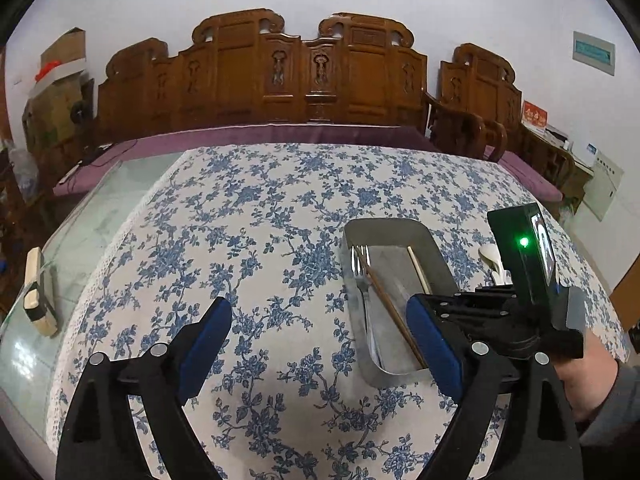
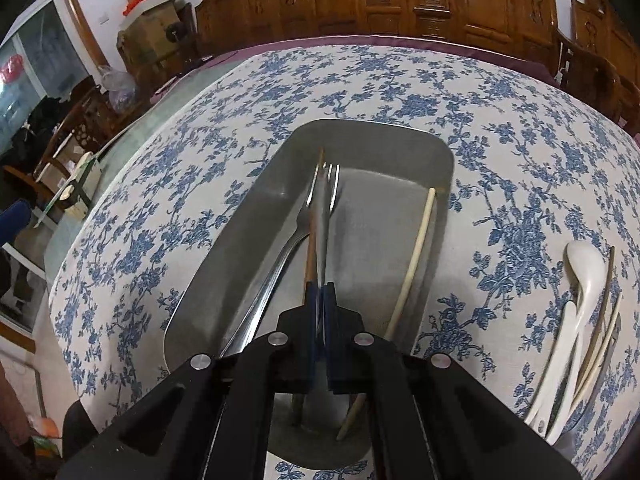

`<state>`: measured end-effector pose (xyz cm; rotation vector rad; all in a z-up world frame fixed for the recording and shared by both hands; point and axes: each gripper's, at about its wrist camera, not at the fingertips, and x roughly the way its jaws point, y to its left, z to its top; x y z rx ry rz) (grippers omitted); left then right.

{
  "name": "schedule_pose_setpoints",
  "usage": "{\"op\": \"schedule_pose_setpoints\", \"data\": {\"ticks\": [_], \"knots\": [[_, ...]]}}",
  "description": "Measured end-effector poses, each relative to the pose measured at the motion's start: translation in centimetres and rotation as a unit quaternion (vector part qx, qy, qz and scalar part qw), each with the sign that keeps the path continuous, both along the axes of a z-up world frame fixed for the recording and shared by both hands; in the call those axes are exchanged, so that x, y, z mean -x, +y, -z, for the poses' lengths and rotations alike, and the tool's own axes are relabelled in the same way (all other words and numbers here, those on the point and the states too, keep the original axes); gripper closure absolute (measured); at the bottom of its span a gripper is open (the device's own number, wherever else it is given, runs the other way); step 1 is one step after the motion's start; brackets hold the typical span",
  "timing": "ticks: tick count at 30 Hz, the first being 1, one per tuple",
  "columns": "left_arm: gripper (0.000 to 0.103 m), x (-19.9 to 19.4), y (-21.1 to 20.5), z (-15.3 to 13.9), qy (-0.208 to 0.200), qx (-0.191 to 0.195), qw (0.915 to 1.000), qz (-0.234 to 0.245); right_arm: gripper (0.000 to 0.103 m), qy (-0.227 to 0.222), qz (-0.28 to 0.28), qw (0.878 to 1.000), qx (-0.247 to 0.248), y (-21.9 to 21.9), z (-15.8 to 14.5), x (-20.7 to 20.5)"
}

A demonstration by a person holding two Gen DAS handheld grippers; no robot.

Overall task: Organize utensils
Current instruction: 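Lower the metal spoon into the grey tray with the right tool, then grasp a light wooden chopstick from the pile with the right tool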

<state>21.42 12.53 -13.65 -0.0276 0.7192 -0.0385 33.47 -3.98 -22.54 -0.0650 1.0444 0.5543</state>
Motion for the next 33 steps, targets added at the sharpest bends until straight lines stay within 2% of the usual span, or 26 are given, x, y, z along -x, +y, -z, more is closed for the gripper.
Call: {"op": "schedule_pose_setpoints", "data": {"ticks": [5, 10, 18, 20, 21, 22, 27, 33], "knots": [[0.018, 0.0, -0.2, 0.1, 0.001, -0.002, 1.0, 0.002, 0.097, -0.009, -0.007, 1.0, -0.003, -0.1, -0.6, 0.4], [0.018, 0.2, -0.8, 0.2, 0.0, -0.005, 1.0, 0.008, 0.097, -0.033, -0.016, 0.999, -0.014, -1.7, -2.7, 1.7], [0.012, 1.0, -3.1, 0.0, -0.007, -0.006, 0.9995, 0.031, 0.097, -0.072, -0.017, 0.997, -0.001, -8.0, -6.0, 4.6], [0.012, 1.2, -3.8, 0.0, -0.007, -0.006, 0.9992, 0.038, 0.09, -0.08, -0.011, 0.997, 0.008, -9.8, -6.2, 5.3], [0.012, 1.2, -4.0, 0.0, -0.007, -0.006, 0.9991, 0.04, 0.084, -0.084, -0.007, 0.996, 0.011, -11.0, -6.3, 5.6], [0.012, 1.4, -4.5, 0.0, -0.007, -0.004, 0.999, 0.044, 0.083, -0.085, -0.003, 0.996, 0.015, -12.0, -6.2, 5.9], [0.012, 1.6, -6.9, 0.2, -0.003, -0.008, 0.998, 0.063, 0.083, -0.072, 0.028, 0.996, 0.037, -16.7, -4.7, 6.0], [0.012, 1.7, -9.5, 0.9, 0.005, -0.009, 0.9969, 0.079, 0.083, -0.05, 0.061, 0.996, 0.043, -19.4, -2.7, 4.8]]}}
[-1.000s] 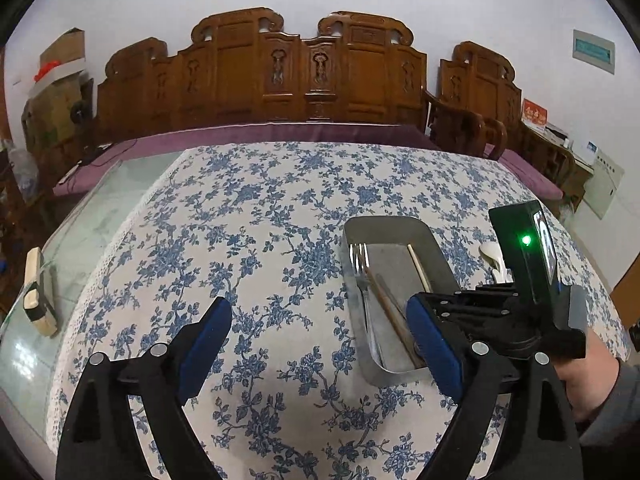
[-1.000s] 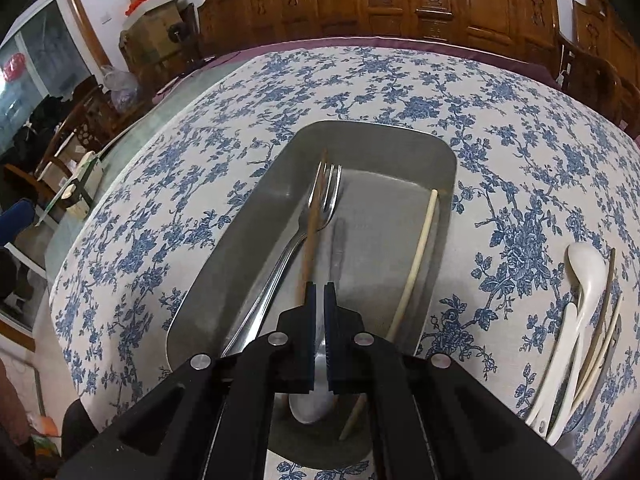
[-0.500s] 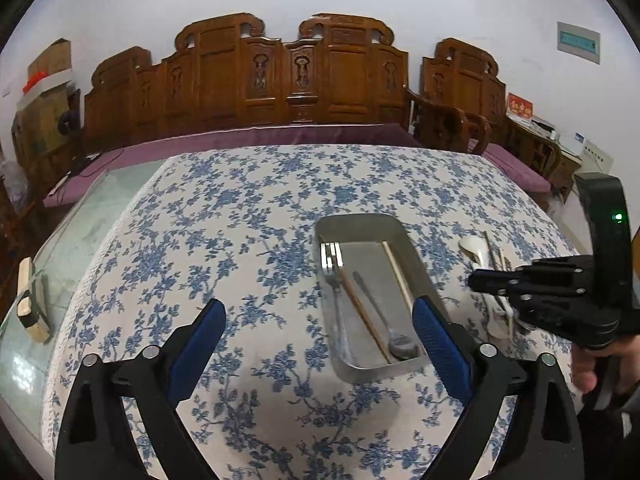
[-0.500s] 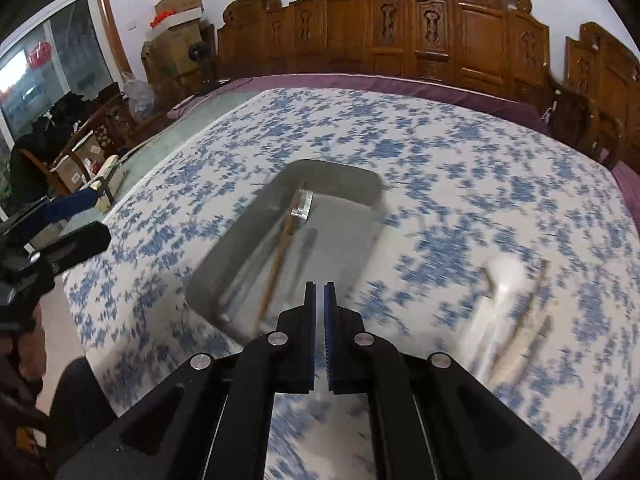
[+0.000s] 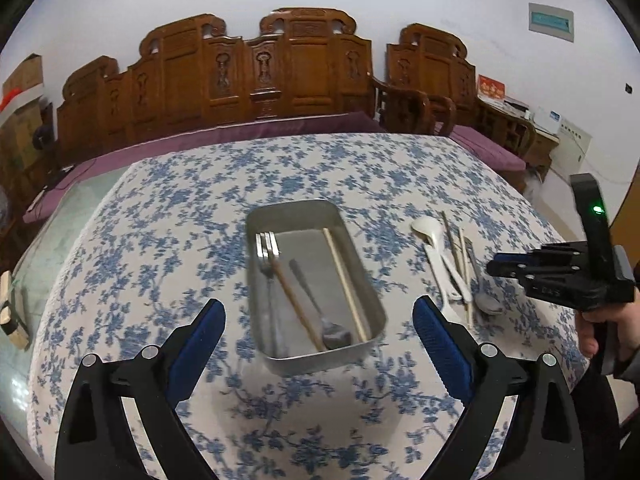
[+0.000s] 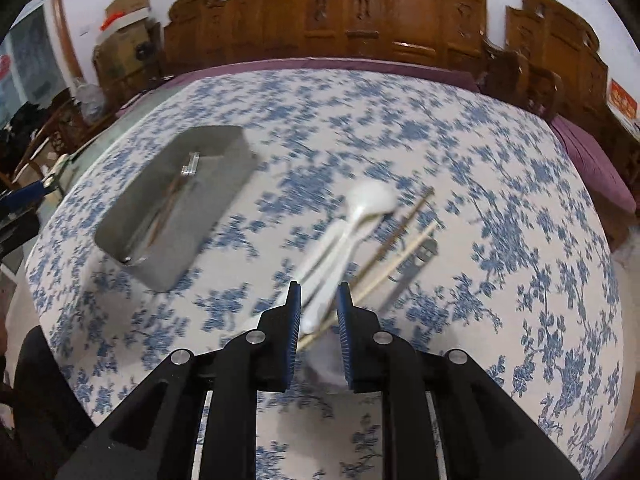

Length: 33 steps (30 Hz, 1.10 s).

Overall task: Organize utensils
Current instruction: 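Grasp a light wooden chopstick from the pile with the right tool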

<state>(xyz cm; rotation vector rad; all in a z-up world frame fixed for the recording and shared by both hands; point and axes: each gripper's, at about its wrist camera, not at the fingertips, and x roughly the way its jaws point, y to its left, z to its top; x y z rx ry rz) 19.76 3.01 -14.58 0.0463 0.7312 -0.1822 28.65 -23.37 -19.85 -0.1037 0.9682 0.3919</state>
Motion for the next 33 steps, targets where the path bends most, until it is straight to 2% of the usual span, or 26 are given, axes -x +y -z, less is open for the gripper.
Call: {"op": "schedule_pose_setpoints", "data": {"ticks": [10, 13, 21, 33], "knots": [[0.012, 0.5, -4.1, 1.4, 0.017, -0.002, 0.9995, 0.025, 0.081, 0.045, 0.048, 0.998, -0.001, -1.5, 3.5, -3.1], [0.012, 0.6, -5.0, 2.1, 0.024, -0.005, 0.9992, 0.031, 0.081, 0.056, 0.054, 0.997, -0.006, -1.4, 3.8, -3.8], [0.012, 0.7, -6.3, 3.7, 0.041, -0.007, 0.9983, 0.04, 0.081, 0.08, 0.057, 0.995, 0.016, -0.8, 4.9, -5.2], [0.012, 0.5, -7.7, 4.4, 0.048, -0.015, 0.9975, 0.05, 0.083, 0.104, 0.092, 0.99, 0.037, -0.9, 5.2, -6.8]]}}
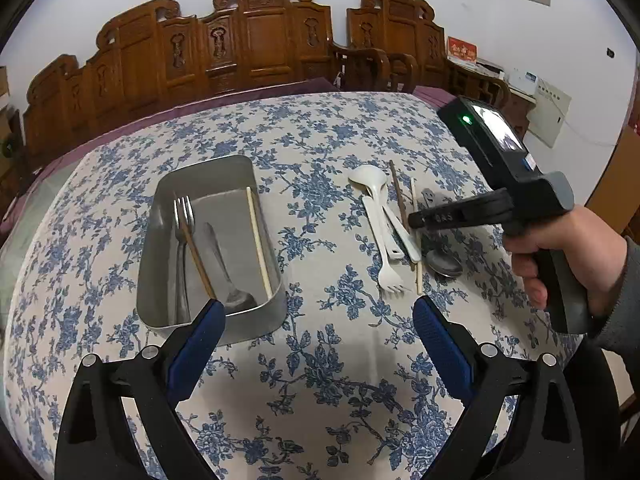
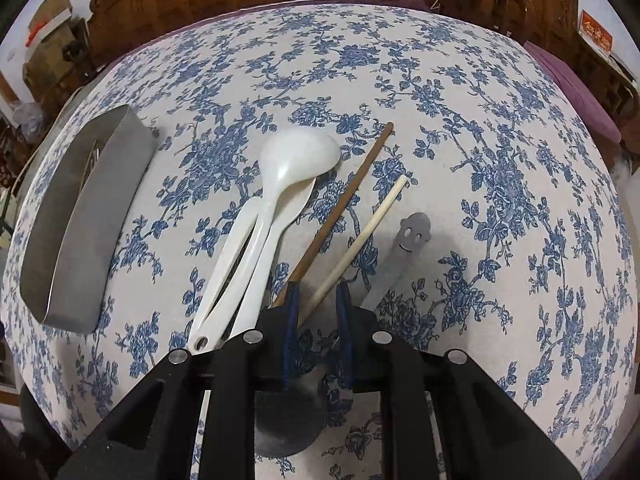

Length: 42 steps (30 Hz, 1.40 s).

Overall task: Organize utensils
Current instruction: 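Grasp a light wooden chopstick from the pile with the right tool, then grasp the white plastic fork with the left tool while the right tool holds the chopstick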

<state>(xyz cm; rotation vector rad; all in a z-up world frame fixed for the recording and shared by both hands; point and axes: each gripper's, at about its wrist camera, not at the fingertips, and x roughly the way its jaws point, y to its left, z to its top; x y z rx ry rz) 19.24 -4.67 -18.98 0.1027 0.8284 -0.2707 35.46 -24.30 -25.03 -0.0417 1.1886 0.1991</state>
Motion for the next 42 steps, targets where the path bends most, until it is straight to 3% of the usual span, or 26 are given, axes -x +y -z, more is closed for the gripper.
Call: {"op": "schedule_pose_setpoints", "data": {"ticks": [6, 8, 15, 35, 42], "knots": [[0.012, 0.2, -0.3, 0.0, 0.0, 0.001, 1.0, 0.001, 0.081, -0.004, 0.0, 0.999, 0.038, 1.3, 0.1, -0.2], [0.012, 0.1, -0.3, 0.0, 0.0, 0.002, 1.0, 0.0, 0.089, -0.004, 0.012, 0.999, 0.034, 1.1, 0.1, -0.1], [0.012, -0.4, -0.8, 0.4, 0.004, 0.002, 1.0, -0.004, 0.097, -0.004, 0.028, 0.999, -0.017, 0.2, -0.2, 0.7], [0.012, -4.2, -5.4, 3.3, 0.045, -0.022, 0.9987, 0.003, 0.097, -0.091, 0.012, 0.99, -0.102, -3.9, -6.6, 3.9], [0.033, -7.1, -6.9, 4.3, 0.082, -0.025, 0.9962, 0.013, 0.097, -0.105, 0.001, 0.987, -0.119, -5.3, -8.0, 5.3]]}}
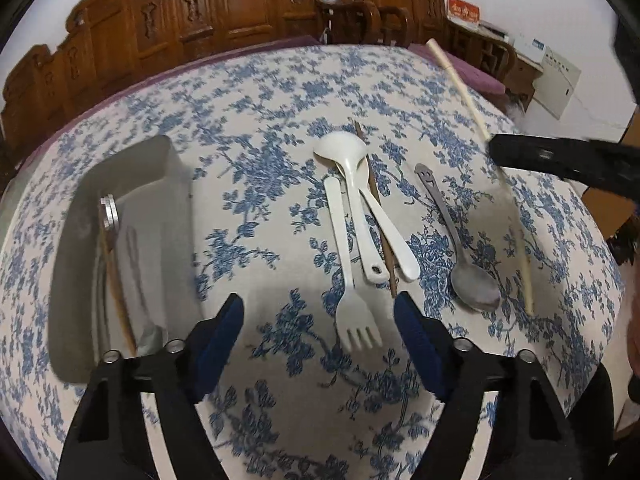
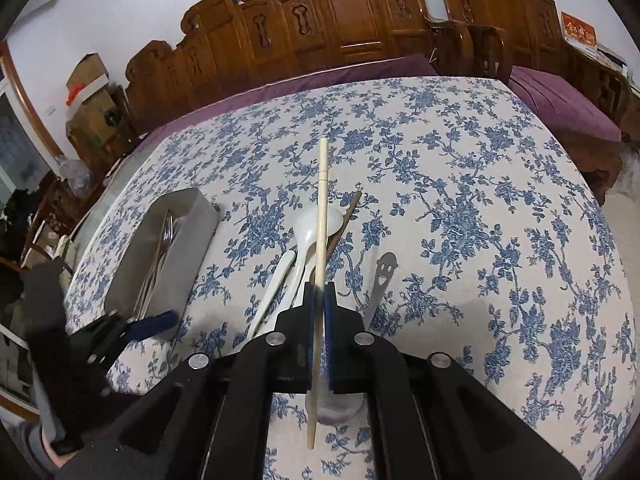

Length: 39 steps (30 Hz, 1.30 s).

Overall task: Organize utensils
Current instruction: 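Grasp the white plastic fork with the left tool while the right tool holds the chopstick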

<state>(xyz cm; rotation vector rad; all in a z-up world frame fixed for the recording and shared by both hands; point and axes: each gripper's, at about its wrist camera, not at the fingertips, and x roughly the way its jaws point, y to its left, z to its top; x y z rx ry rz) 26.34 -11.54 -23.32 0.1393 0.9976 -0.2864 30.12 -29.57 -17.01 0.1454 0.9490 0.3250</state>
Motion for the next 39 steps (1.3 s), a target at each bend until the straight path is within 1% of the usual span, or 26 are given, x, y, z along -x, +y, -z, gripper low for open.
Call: {"op": "schedule_pose_setpoints", "data": {"ticks": [2, 3, 6, 7, 8, 13, 20, 21, 23, 24, 27, 29, 34, 39], "knots": [[0.043, -0.8, -0.6, 0.6, 0.014, -0.006, 0.9999, 0.006, 0.097, -0.002, -0.002, 1.0, 0.0, -0.3, -0.1, 0.4], [0.046, -1.2, -0.9, 1.0, 0.023, -0.009, 0.9997, 0.008, 0.097, -0.003, -0.004, 1.0, -0.001, -0.5, -0.1, 0.6], [0.06, -1.9, -1.2, 1.6, 0.035, -0.011, 0.9993, 0.011, 0.097, -0.003, -0.005, 1.0, -0.003, -0.8, 0.1, 0.9], [0.069, -2.2, -1.4, 1.9, 0.041, -0.014, 0.999, 0.014, 0.097, -0.001, -0.005, 1.0, -0.005, -0.9, 0.1, 0.9], [0.072, -2.3, -1.5, 2.0, 0.044, -0.016, 0.9988, 0.015, 0.097, -0.001, -0.006, 1.0, -0.006, -0.9, 0.2, 1.0], [0.072, -3.1, -1.7, 2.7, 0.058, -0.027, 0.9979, 0.011, 0.097, -0.002, -0.013, 1.0, -0.003, -0.9, 0.4, 1.2], [0.072, -3.8, -2.3, 2.7, 0.057, -0.03, 0.9979, 0.003, 0.097, -0.002, -0.022, 1.0, 0.01, -0.5, 0.7, 1.8], [0.075, -3.8, -2.3, 2.7, 0.057, -0.029, 0.998, 0.003, 0.097, -0.003, -0.023, 1.0, 0.012, -0.5, 0.7, 1.9], [0.093, -3.9, -2.2, 2.7, 0.057, -0.027, 0.998, 0.004, 0.097, -0.002, -0.026, 1.0, 0.012, -0.4, 0.7, 2.0], [0.097, -3.9, -2.2, 2.7, 0.06, -0.024, 0.9979, 0.005, 0.097, -0.002, -0.027, 1.0, 0.011, -0.4, 0.7, 2.0], [0.097, -3.6, -2.1, 2.6, 0.059, -0.025, 0.9979, 0.002, 0.097, -0.003, -0.031, 0.999, 0.015, -0.2, 0.6, 2.1], [0.098, -3.3, -1.9, 2.3, 0.047, -0.03, 0.9984, -0.002, 0.097, -0.004, -0.034, 0.999, 0.017, 0.1, 0.6, 2.2], [0.098, -2.3, -1.0, 0.3, 0.016, -0.019, 0.9996, -0.012, 0.097, -0.007, -0.042, 0.999, 0.02, 0.6, 0.5, 2.3], [0.098, -1.7, -0.4, -1.8, -0.002, -0.013, 0.9998, -0.011, 0.097, -0.011, -0.047, 0.999, 0.02, 0.9, 0.3, 2.5]]}}
